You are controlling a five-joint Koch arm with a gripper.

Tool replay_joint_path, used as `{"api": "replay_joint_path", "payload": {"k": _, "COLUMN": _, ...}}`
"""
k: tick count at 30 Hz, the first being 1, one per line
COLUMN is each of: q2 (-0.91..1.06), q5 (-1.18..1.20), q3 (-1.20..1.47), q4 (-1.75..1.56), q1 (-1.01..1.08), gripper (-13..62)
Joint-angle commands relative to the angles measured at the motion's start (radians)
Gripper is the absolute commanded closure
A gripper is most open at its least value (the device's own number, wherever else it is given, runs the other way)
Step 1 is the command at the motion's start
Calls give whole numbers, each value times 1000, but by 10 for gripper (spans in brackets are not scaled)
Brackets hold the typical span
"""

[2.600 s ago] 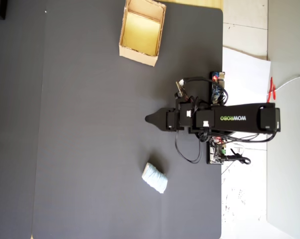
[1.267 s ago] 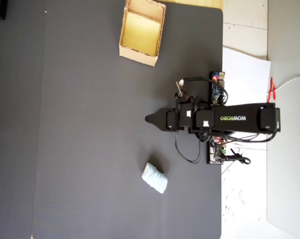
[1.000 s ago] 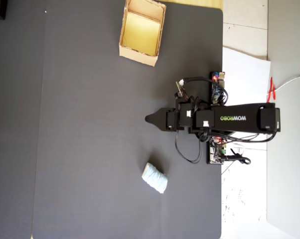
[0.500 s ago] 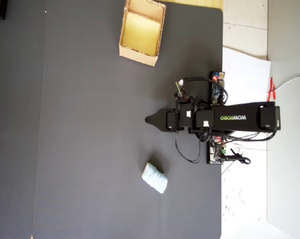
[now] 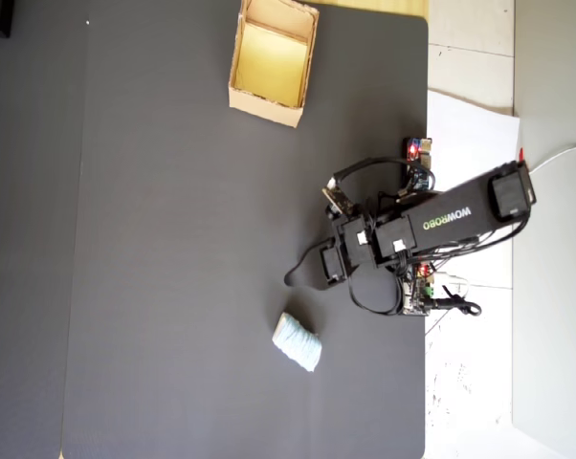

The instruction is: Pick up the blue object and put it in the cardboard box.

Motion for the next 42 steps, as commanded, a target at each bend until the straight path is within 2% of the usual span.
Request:
{"api": "replay_joint_path", "payload": {"k": 1, "q2": 83, "q5": 64, "q3": 40, "q4": 26, "q1": -83, "gripper": 157}}
{"api": "replay_joint_path", "payload": {"k": 8, "q2": 81, "q5": 184, "q3": 31, "q4": 28, "q1": -222, "gripper": 157}}
{"api": "replay_joint_path", "payload": {"k": 21, "q2": 52, "q5": 181, "q3": -112, "q4": 181, "q1": -298, "gripper": 162}}
{"api": "replay_joint_path", "payload": {"k": 32, "q2": -118, "q5": 87, "q3": -431, "q4": 353, "q1": -299, "gripper": 161}}
{"api": "replay_joint_path", "payload": {"k": 37, "q2": -316, "q5": -11, "q3": -746, "q4": 563, "q1": -304, "gripper": 161}}
{"api": "replay_joint_path", "payload": {"k": 42, "q2": -468, "q5": -12, "q3": -841, "q4": 721, "q1": -353, "gripper": 161}}
